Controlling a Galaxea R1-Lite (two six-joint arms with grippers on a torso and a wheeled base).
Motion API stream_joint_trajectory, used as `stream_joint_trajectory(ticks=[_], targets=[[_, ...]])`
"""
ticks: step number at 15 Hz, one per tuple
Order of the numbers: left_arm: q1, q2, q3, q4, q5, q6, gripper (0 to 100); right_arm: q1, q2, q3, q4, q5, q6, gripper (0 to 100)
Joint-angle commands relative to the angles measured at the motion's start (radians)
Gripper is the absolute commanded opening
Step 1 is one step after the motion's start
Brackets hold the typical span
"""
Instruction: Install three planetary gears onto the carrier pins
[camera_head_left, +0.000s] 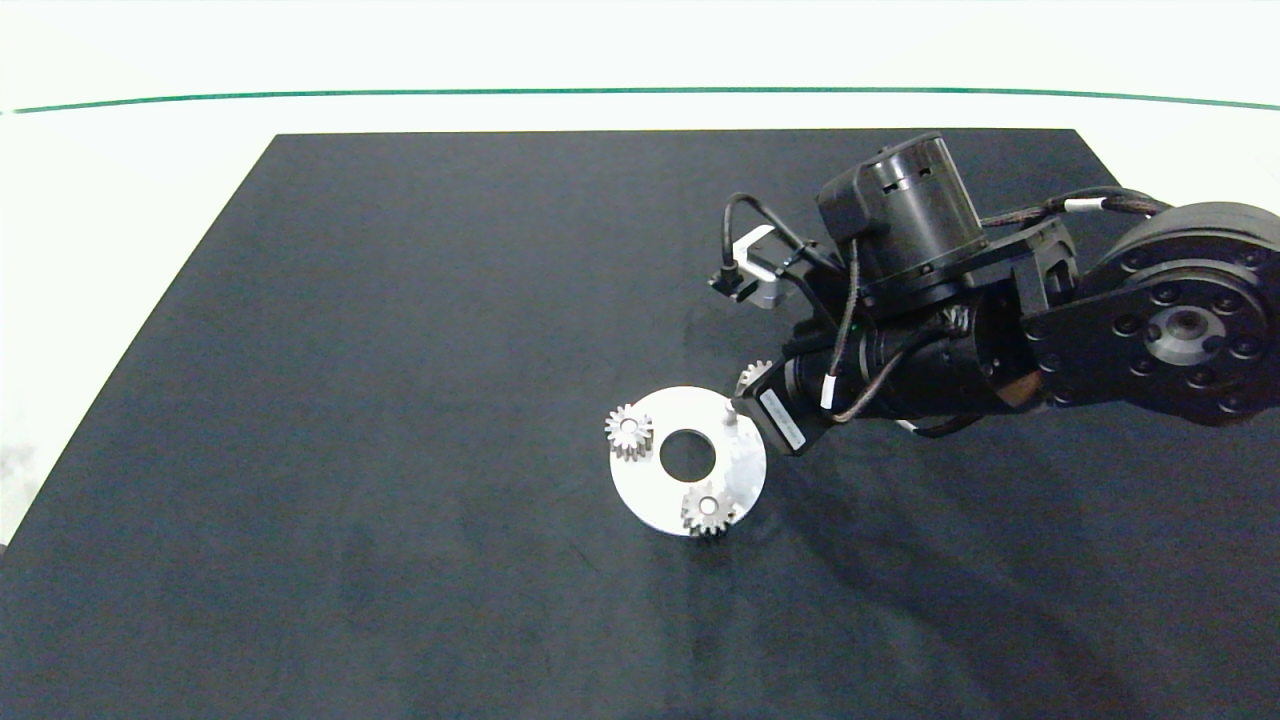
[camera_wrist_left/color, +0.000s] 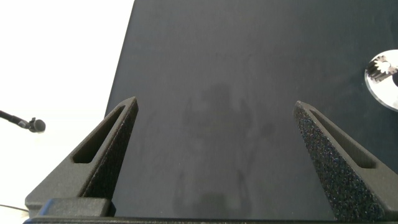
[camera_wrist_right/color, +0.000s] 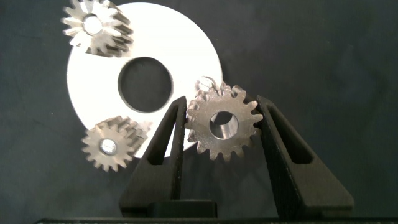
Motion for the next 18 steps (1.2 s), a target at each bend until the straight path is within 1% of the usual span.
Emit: stream_joint_trajectory(ticks=[1,2,8,12,16,18], targets=[[0.002,-0.001,0.0,0.003,0.0,0.0,100,0.003,0.048,-0.02,0.001,-0.001,0.001,7],[0.004,-0.002,0.0,0.003,-0.005,-0.001,100,0.003,0.057,-0.019,0.001,-0.001,0.003,7],[0.017,-0.001,-0.031,0.003,-0.008,0.0,100,0.002,0.08,-0.056,0.0,-0.001,0.003,7],[0.019,-0.002,-0.032,0.003,-0.008,0.0,100,0.002,0.094,-0.063,0.0,0.0,0.006,7],[0.022,-0.004,-0.042,0.003,-0.008,0.0,100,0.002,0.105,-0.066,-0.002,0.0,0.017,7],[0.022,-0.004,-0.043,0.003,-0.008,0.0,100,0.002,0.106,-0.063,-0.002,0.0,0.03,7]])
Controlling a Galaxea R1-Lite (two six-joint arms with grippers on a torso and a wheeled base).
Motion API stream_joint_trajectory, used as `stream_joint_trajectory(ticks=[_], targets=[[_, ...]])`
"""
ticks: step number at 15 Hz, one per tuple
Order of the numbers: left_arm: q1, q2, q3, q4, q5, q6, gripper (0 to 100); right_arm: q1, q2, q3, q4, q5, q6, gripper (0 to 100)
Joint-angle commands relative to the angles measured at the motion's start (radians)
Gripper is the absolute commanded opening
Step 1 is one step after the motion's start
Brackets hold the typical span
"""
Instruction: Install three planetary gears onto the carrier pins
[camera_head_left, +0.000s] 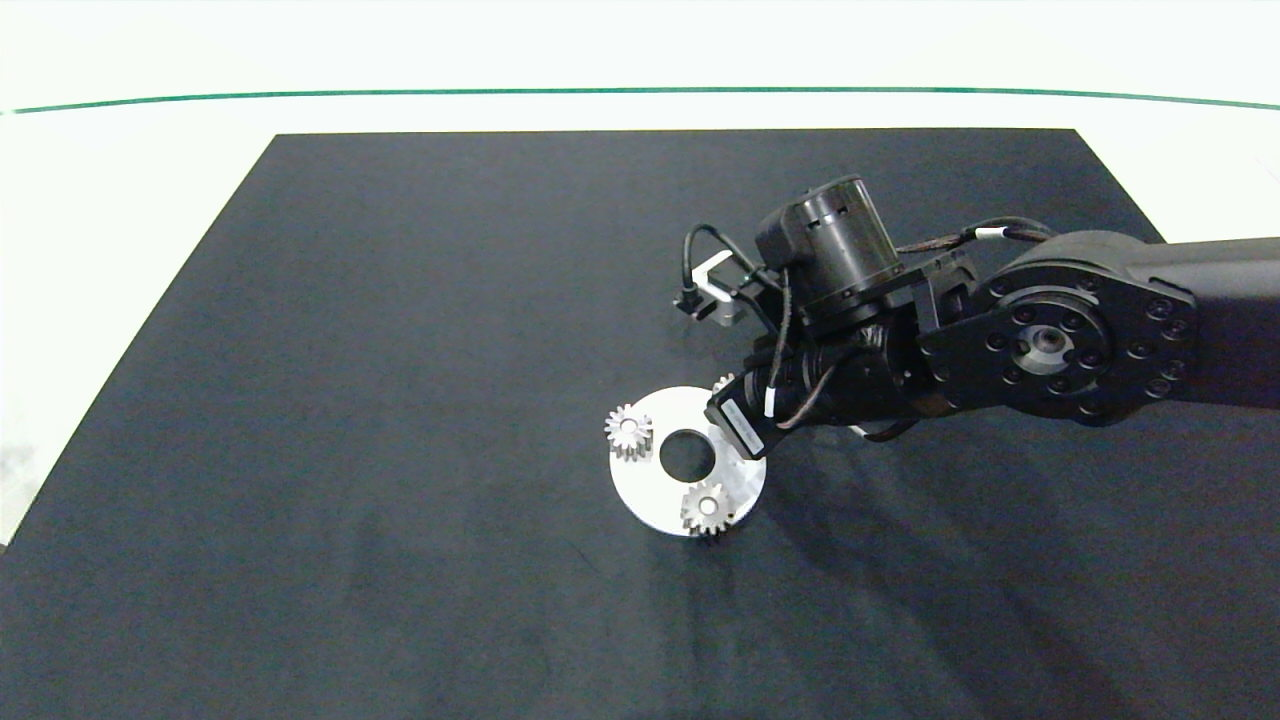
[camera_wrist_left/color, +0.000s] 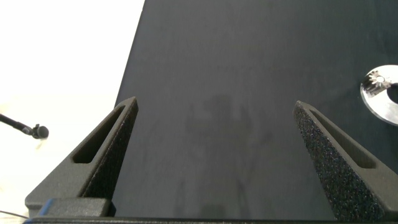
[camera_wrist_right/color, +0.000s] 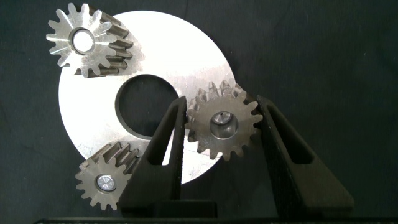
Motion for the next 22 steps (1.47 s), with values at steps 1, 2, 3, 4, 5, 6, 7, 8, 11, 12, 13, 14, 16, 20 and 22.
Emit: stream_joint_trajectory(ticks=[1,2,3,4,5,6,7,8,11,12,13,14,16,20,22], targets=[[0.0,0.001,-0.002,0.003,0.001,-0.001,100,-0.002,0.006,0.0,0.003,-0.002,0.008,7],[0.0,-0.001,-0.004,0.003,0.001,-0.001,100,-0.002,0.006,0.0,0.003,-0.002,0.009,7],[0.0,-0.001,-0.005,0.003,0.001,-0.001,100,-0.002,0.006,0.004,0.003,-0.002,0.009,7],[0.0,-0.002,-0.007,0.003,0.001,-0.001,100,-0.002,0.006,0.007,0.003,-0.002,0.009,100],[0.0,-0.001,-0.011,0.003,0.001,-0.001,100,-0.003,0.004,0.007,0.004,-0.002,0.008,100],[0.0,-0.001,-0.013,0.003,0.001,-0.001,100,-0.003,0.006,0.004,0.003,-0.002,0.008,100],[0.0,-0.002,-0.013,0.003,0.001,-0.001,100,-0.003,0.006,0.002,0.003,-0.002,0.008,100],[-0.002,-0.001,-0.013,0.003,0.001,-0.001,100,-0.003,0.006,-0.001,0.003,-0.002,0.008,100],[0.0,-0.001,-0.011,0.003,0.001,-0.001,100,-0.003,0.006,0.0,0.003,-0.002,0.009,100],[0.0,-0.001,-0.011,0.004,0.001,-0.001,100,-0.003,0.004,0.002,0.001,-0.002,0.009,100],[0.0,-0.001,-0.011,0.004,0.001,-0.001,100,-0.005,0.0,0.005,0.003,-0.002,0.011,100],[-0.002,-0.001,-0.01,0.004,0.001,-0.001,100,-0.005,-0.037,0.02,0.004,-0.002,0.017,100],[-0.002,-0.001,-0.008,0.029,-0.008,-0.001,100,-0.002,-0.204,0.077,0.006,-0.003,0.022,100],[-0.006,0.002,-0.01,0.032,-0.028,0.0,100,-0.089,-0.625,0.33,0.006,-0.043,0.023,100],[-0.005,0.002,-0.008,0.032,-0.031,0.0,100,-0.164,-0.867,0.471,0.007,-0.106,0.02,100]])
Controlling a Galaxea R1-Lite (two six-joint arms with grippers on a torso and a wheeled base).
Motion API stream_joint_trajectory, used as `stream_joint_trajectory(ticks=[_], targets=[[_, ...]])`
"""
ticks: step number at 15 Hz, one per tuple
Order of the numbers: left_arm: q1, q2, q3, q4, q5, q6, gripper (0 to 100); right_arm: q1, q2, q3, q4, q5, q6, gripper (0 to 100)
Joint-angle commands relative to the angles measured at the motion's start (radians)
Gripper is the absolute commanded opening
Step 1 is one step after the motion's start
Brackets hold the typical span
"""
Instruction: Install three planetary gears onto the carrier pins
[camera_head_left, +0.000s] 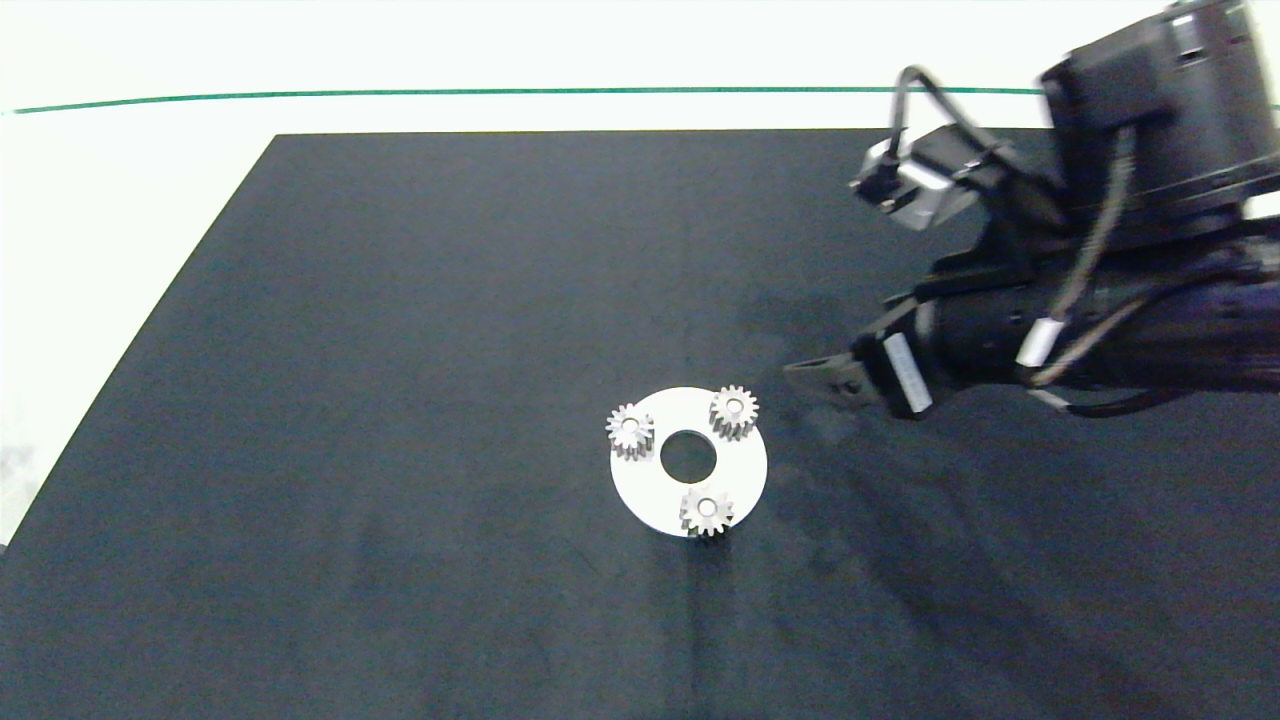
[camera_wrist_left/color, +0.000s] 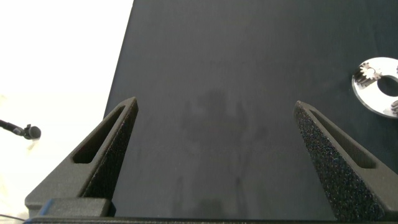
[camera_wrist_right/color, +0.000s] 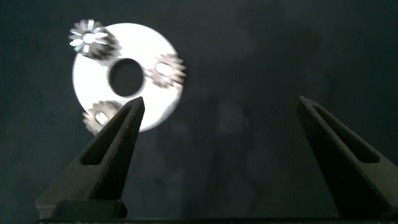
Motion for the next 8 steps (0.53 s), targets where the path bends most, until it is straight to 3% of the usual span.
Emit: stream_joint_trajectory(ticks=[1,2,3,5,7,8], targets=[[0.001,0.001,0.001,0.003,-0.007,0.001,100,-0.21,-0.583,0.324,0.005,-0.079,-0.019,100],[0.002,-0.001,0.001,0.003,-0.013,0.001,100,-0.31,-0.703,0.383,0.021,-0.079,-0.062,100],[0.005,-0.004,0.001,0.003,-0.013,0.002,100,-0.396,-0.816,0.431,0.039,-0.079,-0.074,100],[0.005,-0.035,0.001,0.005,-0.013,0.001,100,-0.5,-1.047,0.514,0.117,-0.079,-0.078,100],[0.033,-0.079,0.002,0.011,-0.015,0.001,100,-0.591,-1.226,0.538,0.237,-0.074,-0.076,100],[0.044,-0.11,0.002,0.028,-0.026,0.001,100,-0.609,-1.306,0.561,0.271,-0.076,-0.076,100]])
